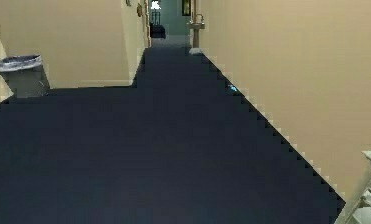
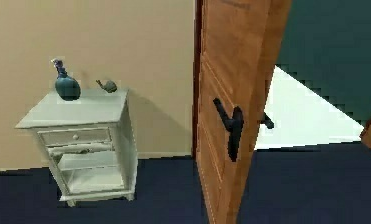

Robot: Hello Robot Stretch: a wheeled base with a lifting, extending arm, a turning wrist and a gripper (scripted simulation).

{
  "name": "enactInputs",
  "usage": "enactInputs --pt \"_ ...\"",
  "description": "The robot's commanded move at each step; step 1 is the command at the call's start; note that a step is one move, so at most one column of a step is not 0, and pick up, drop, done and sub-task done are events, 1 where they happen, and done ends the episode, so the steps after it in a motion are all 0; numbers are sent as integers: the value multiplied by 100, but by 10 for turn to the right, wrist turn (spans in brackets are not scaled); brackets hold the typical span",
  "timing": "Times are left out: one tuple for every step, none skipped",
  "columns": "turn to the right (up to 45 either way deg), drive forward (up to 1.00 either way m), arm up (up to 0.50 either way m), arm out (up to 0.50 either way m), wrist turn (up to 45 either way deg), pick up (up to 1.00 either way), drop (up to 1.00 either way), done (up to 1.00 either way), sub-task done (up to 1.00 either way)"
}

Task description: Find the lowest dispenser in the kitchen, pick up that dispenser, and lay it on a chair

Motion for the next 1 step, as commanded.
enactInputs --pt "-30 0 0 0 0 0 0 0 0"
